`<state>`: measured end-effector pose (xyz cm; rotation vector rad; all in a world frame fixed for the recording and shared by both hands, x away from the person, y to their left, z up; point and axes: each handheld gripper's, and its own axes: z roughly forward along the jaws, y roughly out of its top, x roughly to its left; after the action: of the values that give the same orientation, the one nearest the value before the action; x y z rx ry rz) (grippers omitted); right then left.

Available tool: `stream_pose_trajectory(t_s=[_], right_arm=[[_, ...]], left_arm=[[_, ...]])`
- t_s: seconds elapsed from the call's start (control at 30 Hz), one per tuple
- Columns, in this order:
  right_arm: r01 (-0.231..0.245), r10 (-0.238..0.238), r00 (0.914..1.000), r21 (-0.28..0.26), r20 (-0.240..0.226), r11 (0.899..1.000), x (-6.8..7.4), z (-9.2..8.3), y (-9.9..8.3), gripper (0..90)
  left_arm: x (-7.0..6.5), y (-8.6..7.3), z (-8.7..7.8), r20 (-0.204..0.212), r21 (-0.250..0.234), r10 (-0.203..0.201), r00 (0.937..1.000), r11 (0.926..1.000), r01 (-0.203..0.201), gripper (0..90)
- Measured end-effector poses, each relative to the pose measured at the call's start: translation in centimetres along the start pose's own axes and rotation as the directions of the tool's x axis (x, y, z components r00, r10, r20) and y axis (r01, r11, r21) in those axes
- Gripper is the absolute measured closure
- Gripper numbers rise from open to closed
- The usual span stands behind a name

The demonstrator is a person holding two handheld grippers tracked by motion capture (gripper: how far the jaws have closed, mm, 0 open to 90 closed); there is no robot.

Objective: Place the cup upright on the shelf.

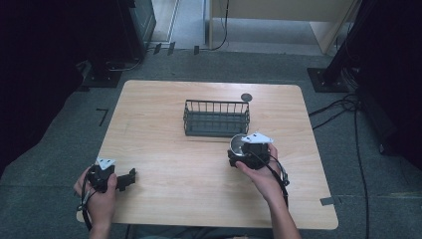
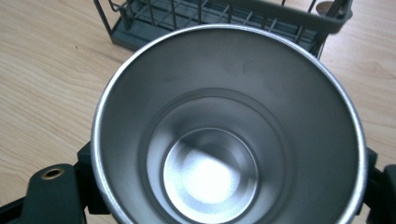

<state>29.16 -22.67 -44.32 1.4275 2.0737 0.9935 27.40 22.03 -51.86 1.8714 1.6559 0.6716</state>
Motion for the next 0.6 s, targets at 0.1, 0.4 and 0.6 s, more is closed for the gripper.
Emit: stream_pose_trajectory(t_s=[0.1, 0.4, 0.6], right_arm=[[-0.003, 0.003, 0.9998, -0.012, -0.017, 1.0, 0.2, -0.1, 0.4, 17.8], [-0.002, 0.0, 0.9993, -0.037, -0.038, 0.999, 0.8, 0.0, 2.0, 17.8], [-0.017, 0.014, 0.9978, -0.055, -0.065, 0.998, 0.8, -0.2, 3.2, 17.8]], left_arm=[[0.0, 0.0, 0.0, 0.0, 0.0, 0.0, 1.0, 1.0, 0.0, 0.0], [0.0, 0.0, 0.0, 0.0, 0.0, 0.001, 1.0, 1.0, -0.001, 0.0], [0.0, 0.0, 0.0, 0.0, 0.0, -0.001, 1.0, 1.0, 0.001, 0.0]])
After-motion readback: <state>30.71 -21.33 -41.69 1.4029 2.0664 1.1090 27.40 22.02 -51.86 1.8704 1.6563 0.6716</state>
